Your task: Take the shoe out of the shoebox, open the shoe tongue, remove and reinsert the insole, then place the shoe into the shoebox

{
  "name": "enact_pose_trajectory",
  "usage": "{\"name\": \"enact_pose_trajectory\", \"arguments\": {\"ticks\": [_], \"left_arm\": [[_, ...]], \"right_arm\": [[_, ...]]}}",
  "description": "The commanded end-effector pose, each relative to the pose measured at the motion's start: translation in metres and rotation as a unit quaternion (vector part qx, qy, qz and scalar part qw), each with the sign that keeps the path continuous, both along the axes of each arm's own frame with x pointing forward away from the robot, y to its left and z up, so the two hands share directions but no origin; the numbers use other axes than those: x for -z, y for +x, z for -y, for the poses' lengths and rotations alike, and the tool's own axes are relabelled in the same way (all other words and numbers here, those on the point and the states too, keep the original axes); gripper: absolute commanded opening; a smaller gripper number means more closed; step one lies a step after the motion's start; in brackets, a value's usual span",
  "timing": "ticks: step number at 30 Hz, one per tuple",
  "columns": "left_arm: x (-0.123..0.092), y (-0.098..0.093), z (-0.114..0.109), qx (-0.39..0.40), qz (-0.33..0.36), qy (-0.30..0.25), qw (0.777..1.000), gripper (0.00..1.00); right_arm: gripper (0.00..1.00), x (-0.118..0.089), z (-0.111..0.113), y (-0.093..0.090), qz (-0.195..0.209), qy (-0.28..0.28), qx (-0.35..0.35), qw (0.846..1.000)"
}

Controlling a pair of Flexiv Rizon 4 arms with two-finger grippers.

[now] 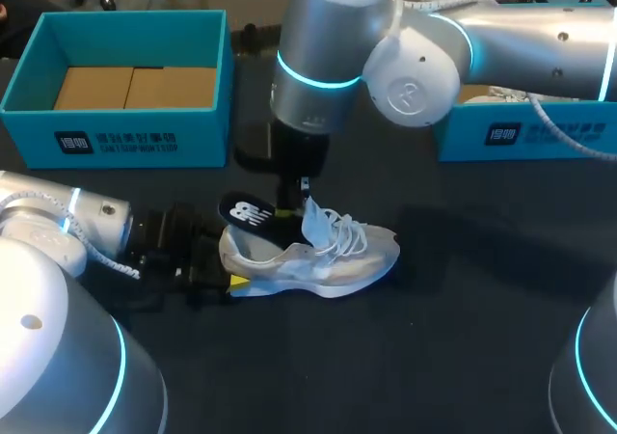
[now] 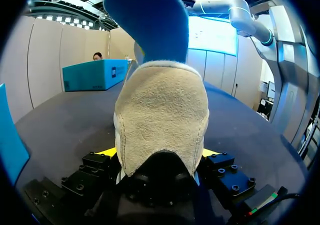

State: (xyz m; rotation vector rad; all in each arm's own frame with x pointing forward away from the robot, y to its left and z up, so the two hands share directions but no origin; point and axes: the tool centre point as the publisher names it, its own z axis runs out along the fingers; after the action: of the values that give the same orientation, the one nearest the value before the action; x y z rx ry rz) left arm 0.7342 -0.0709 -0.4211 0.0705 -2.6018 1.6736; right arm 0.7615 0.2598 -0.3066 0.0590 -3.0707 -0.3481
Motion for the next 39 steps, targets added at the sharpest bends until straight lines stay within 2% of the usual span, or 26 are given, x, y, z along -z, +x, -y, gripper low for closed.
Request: {"name": "enact_pose_trajectory", "arguments": {"ticks": [1, 11, 20, 22, 25, 28, 34, 39], "left_arm": [[0.004, 0.003, 0.0, 0.0, 0.0, 0.001, 1.0, 0.0], [0.004, 0.003, 0.0, 0.0, 0.0, 0.001, 1.0, 0.0], [0.004, 0.003, 0.0, 0.0, 0.0, 0.001, 1.0, 0.0], [0.004, 0.003, 0.0, 0.0, 0.0, 0.001, 1.0, 0.0], [0.004, 0.003, 0.0, 0.0, 0.0, 0.001, 1.0, 0.0], [0.004, 0.003, 0.0, 0.0, 0.0, 0.001, 1.0, 0.0], [0.004, 0.003, 0.0, 0.0, 0.0, 0.001, 1.0, 0.0], [0.004, 0.003, 0.0, 0.0, 0.0, 0.001, 1.0, 0.0]], "right_arm": [[0.0, -0.001, -0.009, 0.005, -0.01, -0.002, -0.008, 1.0], [0.0, 0.004, -0.031, 0.009, -0.023, 0.016, -0.025, 0.999], [0.0, 0.002, -0.031, 0.006, -0.027, 0.053, -0.018, 0.998], [0.22, 0.0, -0.029, 0.005, -0.036, 0.066, -0.016, 0.997], [0.25, -0.003, -0.025, 0.006, -0.061, 0.095, -0.015, 0.994], [0.38, -0.007, -0.021, 0.007, -0.081, 0.112, -0.006, 0.99], [0.36, -0.015, -0.019, 0.011, -0.129, 0.104, -0.006, 0.986], [0.38, -0.013, -0.024, 0.013, -0.173, 0.113, -0.001, 0.978]]}}
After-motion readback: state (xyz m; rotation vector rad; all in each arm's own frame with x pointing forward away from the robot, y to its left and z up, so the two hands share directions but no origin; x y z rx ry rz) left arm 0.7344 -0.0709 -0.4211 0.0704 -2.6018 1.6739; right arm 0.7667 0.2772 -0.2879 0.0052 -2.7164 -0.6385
